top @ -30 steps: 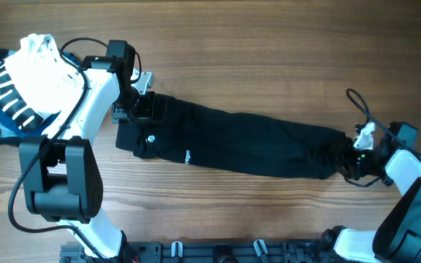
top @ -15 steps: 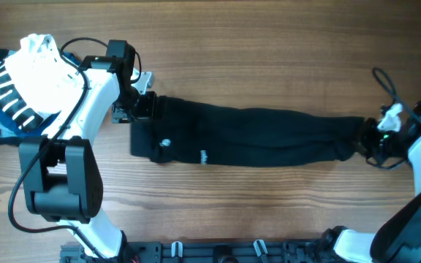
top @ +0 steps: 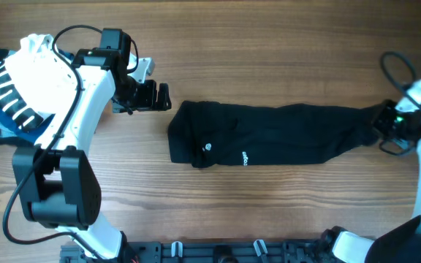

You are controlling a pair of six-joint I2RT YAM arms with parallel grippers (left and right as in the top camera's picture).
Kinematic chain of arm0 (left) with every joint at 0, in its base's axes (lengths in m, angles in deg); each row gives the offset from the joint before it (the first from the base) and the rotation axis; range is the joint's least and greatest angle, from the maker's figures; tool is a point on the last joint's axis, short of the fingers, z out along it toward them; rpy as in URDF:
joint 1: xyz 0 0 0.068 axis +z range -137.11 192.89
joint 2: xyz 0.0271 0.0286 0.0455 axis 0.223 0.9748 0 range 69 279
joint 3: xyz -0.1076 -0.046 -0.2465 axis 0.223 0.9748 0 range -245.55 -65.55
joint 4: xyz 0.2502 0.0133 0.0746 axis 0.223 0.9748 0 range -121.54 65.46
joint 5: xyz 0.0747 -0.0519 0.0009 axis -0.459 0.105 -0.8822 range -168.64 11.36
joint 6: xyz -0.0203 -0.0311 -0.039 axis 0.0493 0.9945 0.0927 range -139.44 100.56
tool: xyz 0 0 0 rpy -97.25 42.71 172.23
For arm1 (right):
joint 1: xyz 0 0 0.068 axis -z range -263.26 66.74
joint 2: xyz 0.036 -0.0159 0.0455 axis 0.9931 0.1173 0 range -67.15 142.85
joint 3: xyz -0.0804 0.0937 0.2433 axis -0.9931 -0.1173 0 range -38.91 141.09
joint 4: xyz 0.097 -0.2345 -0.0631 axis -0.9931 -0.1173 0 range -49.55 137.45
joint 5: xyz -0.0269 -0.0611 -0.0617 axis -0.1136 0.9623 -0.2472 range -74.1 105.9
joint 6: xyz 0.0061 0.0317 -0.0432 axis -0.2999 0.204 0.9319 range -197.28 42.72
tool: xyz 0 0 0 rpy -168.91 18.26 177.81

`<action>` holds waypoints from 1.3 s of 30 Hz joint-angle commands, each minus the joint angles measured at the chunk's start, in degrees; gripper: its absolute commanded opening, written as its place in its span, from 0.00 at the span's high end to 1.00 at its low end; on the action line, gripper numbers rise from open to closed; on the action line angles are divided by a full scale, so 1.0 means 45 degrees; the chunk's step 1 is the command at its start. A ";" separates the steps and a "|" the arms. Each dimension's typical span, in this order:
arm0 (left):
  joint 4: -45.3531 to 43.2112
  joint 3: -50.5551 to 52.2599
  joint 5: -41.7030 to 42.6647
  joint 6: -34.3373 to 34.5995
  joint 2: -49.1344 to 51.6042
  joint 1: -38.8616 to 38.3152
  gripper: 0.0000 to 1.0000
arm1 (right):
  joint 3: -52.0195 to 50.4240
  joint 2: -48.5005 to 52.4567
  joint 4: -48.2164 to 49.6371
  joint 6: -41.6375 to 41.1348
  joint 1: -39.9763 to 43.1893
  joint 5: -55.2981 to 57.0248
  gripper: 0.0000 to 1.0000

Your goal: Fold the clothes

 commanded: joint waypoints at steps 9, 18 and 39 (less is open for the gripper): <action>-0.0112 -0.0219 0.0277 -0.0058 -0.0248 0.0058 0.00 | 0.0010 0.0748 -0.0146 -0.1452 -0.5469 0.0942 0.96; -0.0160 -0.0219 0.0277 -0.0063 -0.0248 0.0058 0.00 | 0.0010 0.3157 0.0539 -0.1763 -0.8184 0.0957 0.95; -0.0121 -0.0194 0.0845 -0.0058 -0.0228 0.0049 0.00 | 0.0204 0.1005 0.0437 -0.0806 -0.7529 0.1598 0.93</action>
